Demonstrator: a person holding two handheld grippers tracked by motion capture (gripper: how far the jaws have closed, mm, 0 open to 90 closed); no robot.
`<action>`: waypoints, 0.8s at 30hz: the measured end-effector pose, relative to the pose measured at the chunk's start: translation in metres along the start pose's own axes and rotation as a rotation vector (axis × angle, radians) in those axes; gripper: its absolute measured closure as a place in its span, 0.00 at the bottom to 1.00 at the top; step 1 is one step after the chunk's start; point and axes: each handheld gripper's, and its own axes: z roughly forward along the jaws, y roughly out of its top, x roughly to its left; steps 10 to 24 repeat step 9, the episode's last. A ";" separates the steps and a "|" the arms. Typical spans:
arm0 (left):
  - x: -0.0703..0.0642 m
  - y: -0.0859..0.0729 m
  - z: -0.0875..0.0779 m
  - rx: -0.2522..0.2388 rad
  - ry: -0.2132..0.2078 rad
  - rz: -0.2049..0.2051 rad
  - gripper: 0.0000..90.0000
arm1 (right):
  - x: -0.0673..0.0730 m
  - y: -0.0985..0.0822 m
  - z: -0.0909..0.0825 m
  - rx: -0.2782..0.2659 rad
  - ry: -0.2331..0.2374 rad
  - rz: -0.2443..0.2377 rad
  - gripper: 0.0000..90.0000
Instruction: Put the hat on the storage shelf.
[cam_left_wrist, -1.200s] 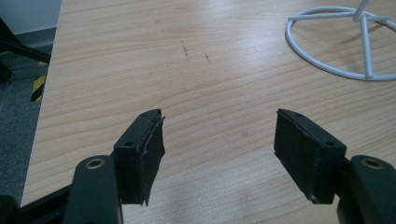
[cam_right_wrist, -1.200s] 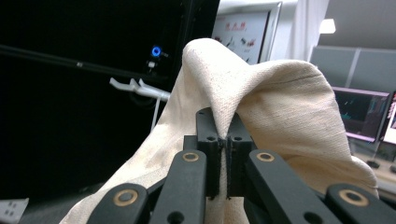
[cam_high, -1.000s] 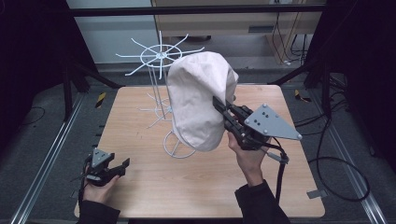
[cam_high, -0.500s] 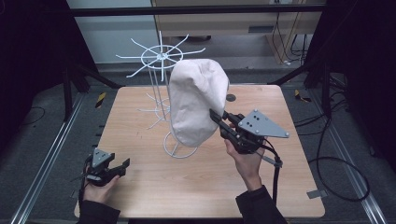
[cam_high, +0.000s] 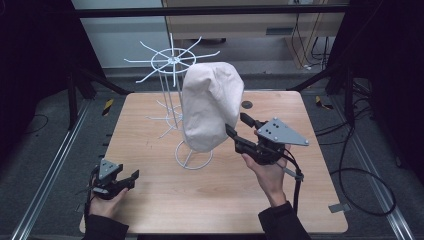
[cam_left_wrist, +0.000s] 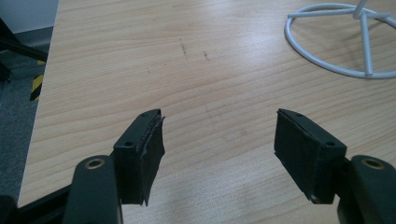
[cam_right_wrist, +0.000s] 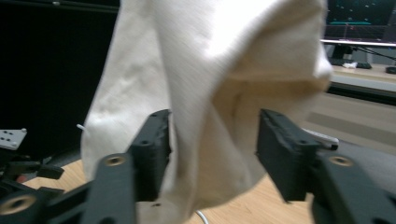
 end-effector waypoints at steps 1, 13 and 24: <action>0.000 0.000 0.000 0.000 0.000 0.000 0.37 | -0.004 -0.005 -0.004 0.006 -0.006 0.013 0.36; 0.000 0.000 0.000 -0.001 0.000 -0.003 0.36 | -0.017 -0.033 -0.022 0.058 -0.001 0.056 0.16; 0.000 0.000 0.000 -0.001 0.000 -0.003 0.36 | -0.017 -0.033 -0.022 0.058 -0.001 0.056 0.16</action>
